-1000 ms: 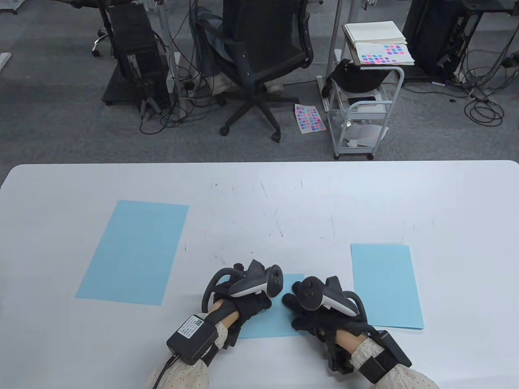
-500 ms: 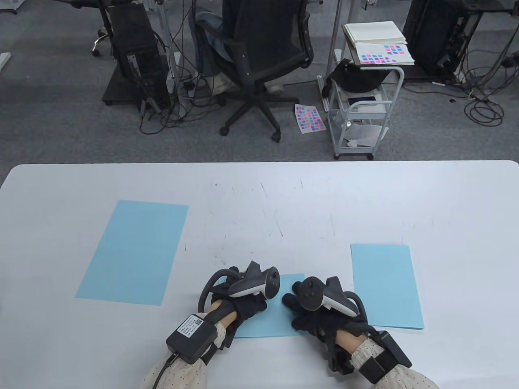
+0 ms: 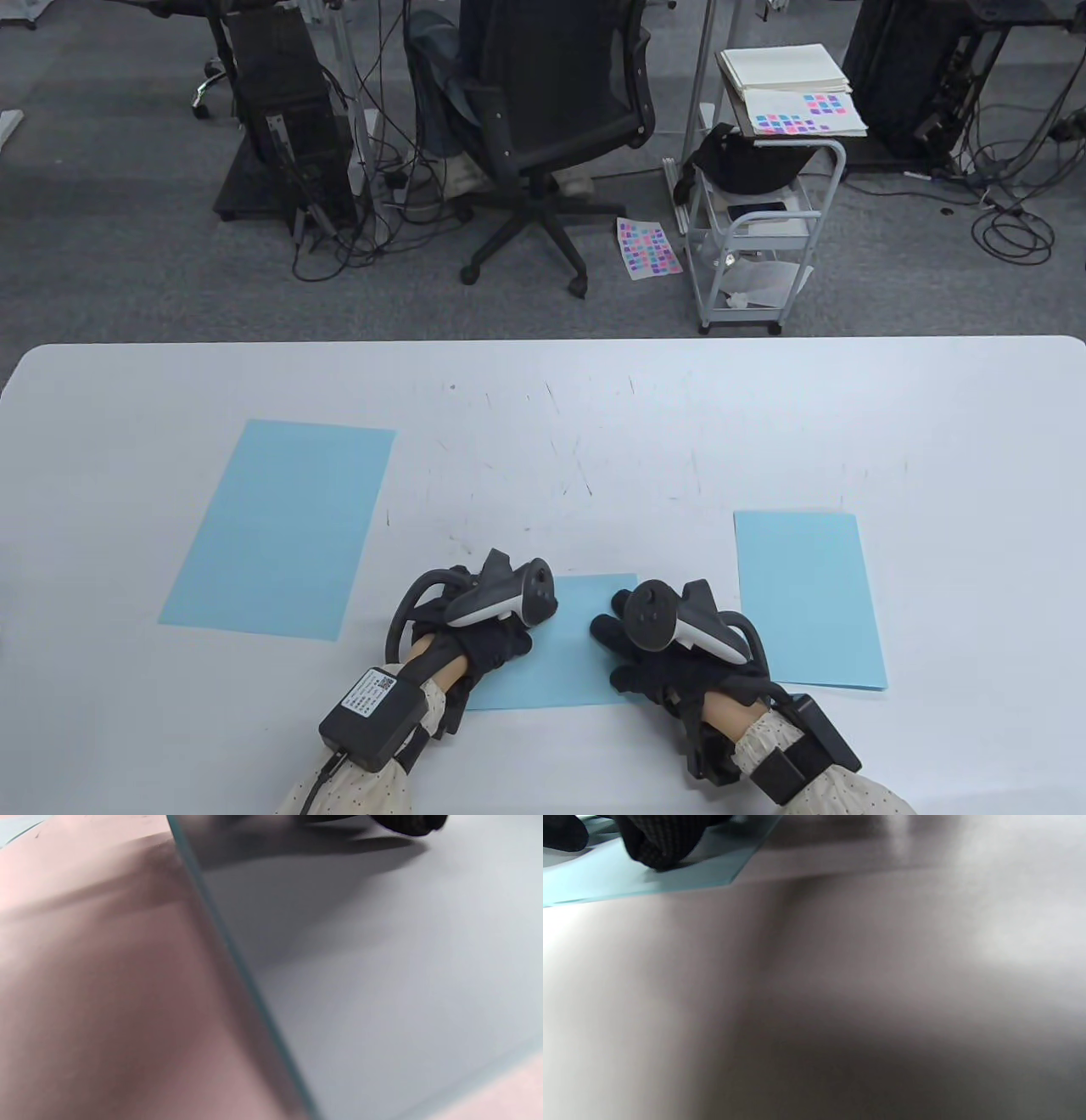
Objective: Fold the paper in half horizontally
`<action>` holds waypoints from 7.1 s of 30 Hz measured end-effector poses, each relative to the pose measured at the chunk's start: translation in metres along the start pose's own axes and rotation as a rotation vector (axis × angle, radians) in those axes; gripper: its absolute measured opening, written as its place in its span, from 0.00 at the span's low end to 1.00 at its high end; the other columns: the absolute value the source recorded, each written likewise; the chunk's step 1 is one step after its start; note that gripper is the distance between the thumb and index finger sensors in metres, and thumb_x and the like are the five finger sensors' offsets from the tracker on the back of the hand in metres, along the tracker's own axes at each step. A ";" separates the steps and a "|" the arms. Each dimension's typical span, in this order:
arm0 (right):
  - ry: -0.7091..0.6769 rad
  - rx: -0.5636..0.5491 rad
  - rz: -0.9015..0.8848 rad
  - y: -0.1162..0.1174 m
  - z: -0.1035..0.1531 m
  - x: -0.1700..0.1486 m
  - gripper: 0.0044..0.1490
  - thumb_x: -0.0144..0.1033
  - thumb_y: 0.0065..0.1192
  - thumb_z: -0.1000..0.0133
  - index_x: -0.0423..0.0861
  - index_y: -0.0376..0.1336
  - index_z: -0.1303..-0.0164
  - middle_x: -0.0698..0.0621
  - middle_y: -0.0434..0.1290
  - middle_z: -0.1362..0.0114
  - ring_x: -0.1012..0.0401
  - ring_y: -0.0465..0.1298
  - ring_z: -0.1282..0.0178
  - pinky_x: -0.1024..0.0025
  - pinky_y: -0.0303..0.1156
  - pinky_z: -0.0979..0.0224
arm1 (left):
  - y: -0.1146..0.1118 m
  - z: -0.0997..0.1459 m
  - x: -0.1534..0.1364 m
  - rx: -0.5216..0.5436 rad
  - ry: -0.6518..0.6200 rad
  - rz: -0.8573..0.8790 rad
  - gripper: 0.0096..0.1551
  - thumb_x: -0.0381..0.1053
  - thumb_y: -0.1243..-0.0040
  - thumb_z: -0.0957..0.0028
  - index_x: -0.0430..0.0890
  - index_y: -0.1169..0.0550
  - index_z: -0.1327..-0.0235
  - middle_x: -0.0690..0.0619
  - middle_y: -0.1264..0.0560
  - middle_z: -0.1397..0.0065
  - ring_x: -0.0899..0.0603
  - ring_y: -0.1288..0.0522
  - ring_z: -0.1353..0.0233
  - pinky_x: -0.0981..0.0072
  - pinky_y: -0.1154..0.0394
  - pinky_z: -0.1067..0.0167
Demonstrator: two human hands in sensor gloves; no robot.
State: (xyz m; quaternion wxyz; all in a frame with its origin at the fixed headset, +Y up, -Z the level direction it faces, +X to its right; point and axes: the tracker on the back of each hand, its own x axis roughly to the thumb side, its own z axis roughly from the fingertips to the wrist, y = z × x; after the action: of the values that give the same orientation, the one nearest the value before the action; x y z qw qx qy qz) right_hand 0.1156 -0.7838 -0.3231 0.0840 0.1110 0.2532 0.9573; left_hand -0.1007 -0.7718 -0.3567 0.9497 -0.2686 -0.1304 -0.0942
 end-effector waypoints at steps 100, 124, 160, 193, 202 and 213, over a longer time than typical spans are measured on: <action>0.073 -0.020 0.186 -0.039 -0.071 0.092 0.50 0.37 0.68 0.50 0.51 0.46 0.20 0.48 0.52 0.20 0.45 0.40 0.15 0.33 0.33 0.20 | -0.010 0.084 -0.079 0.473 0.261 0.198 0.44 0.71 0.49 0.61 0.80 0.49 0.29 0.70 0.59 0.13 0.47 0.64 0.11 0.35 0.62 0.17; 0.086 -0.309 -0.120 -0.059 -0.054 0.054 0.25 0.36 0.56 0.48 0.57 0.64 0.39 0.56 0.76 0.45 0.53 0.64 0.22 0.41 0.50 0.19 | -0.009 0.088 -0.084 0.476 0.235 0.228 0.44 0.71 0.49 0.61 0.79 0.48 0.28 0.69 0.59 0.13 0.46 0.65 0.12 0.36 0.62 0.17; 0.966 -0.704 -0.721 -0.062 0.069 -0.199 0.27 0.36 0.61 0.47 0.49 0.67 0.36 0.53 0.80 0.49 0.50 0.72 0.32 0.41 0.56 0.22 | -0.012 0.089 -0.080 0.474 0.206 0.234 0.45 0.71 0.48 0.61 0.79 0.48 0.28 0.69 0.59 0.13 0.46 0.66 0.12 0.36 0.62 0.16; 0.211 -0.489 -0.234 -0.048 0.027 -0.044 0.41 0.41 0.63 0.47 0.61 0.53 0.23 0.52 0.48 0.12 0.43 0.39 0.14 0.33 0.32 0.21 | -0.018 0.082 -0.091 0.419 0.202 0.254 0.44 0.70 0.49 0.60 0.80 0.50 0.29 0.69 0.61 0.13 0.46 0.66 0.12 0.37 0.59 0.16; 0.038 -0.542 -0.071 -0.029 0.049 -0.022 0.45 0.48 0.61 0.48 0.65 0.46 0.21 0.54 0.37 0.11 0.43 0.32 0.15 0.33 0.29 0.22 | -0.010 0.071 -0.118 0.334 0.207 0.271 0.38 0.65 0.52 0.54 0.86 0.51 0.34 0.77 0.63 0.16 0.51 0.65 0.11 0.42 0.58 0.13; -0.008 -0.527 -0.033 -0.017 0.049 -0.020 0.42 0.46 0.58 0.46 0.65 0.47 0.21 0.54 0.36 0.11 0.43 0.29 0.16 0.32 0.24 0.24 | -0.010 0.050 -0.191 0.202 0.379 0.259 0.37 0.57 0.50 0.50 0.84 0.48 0.34 0.75 0.58 0.15 0.53 0.59 0.11 0.45 0.58 0.13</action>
State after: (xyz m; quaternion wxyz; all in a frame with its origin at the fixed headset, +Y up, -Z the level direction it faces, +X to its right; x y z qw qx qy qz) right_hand 0.1492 -0.7508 -0.2933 0.1268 0.0850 -0.0033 0.9883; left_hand -0.2938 -0.7329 -0.3675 0.9833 -0.1646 0.0768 -0.0070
